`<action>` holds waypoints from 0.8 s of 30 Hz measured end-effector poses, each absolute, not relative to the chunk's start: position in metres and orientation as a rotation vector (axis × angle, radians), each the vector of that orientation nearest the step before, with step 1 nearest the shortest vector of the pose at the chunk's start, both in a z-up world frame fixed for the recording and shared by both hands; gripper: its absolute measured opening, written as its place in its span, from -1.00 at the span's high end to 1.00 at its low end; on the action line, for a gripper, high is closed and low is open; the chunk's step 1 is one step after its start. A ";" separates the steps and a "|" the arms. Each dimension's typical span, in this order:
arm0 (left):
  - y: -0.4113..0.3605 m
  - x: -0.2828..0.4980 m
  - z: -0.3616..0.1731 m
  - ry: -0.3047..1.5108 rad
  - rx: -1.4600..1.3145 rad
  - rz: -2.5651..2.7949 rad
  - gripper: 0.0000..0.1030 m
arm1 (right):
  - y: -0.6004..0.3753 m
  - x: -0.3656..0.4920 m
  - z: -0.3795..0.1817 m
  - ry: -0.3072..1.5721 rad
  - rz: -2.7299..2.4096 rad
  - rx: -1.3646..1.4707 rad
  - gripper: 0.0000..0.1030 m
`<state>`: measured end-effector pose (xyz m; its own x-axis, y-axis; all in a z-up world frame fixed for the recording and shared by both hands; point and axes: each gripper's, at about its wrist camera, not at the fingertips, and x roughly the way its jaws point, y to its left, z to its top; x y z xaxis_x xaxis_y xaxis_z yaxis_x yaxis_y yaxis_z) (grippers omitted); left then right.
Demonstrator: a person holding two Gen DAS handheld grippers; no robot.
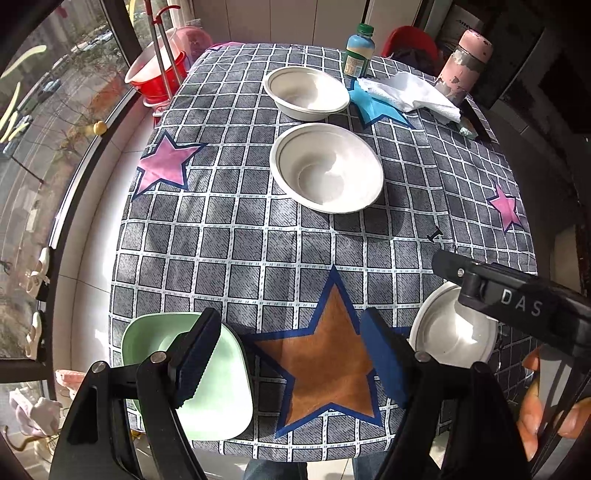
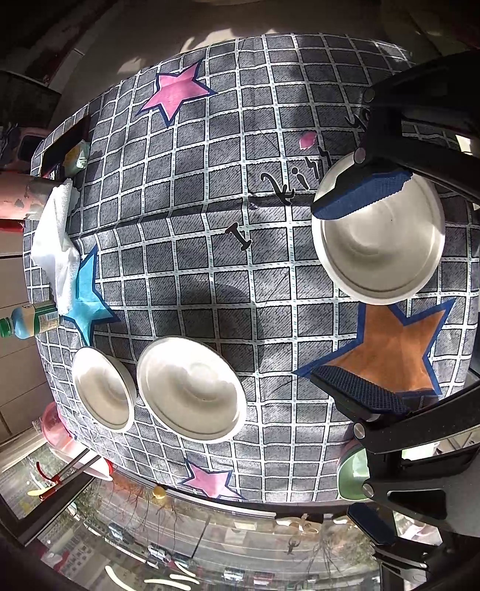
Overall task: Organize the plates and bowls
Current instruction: 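Move both grippers to the next white paper bowl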
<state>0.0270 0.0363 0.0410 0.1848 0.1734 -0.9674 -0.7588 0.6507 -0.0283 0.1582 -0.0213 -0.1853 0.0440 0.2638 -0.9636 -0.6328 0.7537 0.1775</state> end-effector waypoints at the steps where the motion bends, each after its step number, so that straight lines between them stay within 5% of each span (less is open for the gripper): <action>1: 0.041 0.025 0.039 1.218 -0.590 0.727 -0.57 | -0.018 0.158 -0.187 1.365 0.713 -0.336 -0.60; 24: 0.103 0.032 0.007 1.207 -0.699 0.863 -0.57 | 0.008 0.183 -0.216 1.407 0.746 -0.387 -0.60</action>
<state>0.0317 0.1027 0.0071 0.1249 0.1899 -0.9738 -0.8605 0.5094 -0.0110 0.1829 0.0076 -0.2165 -0.0084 0.2378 -0.9713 -0.6711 0.7188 0.1818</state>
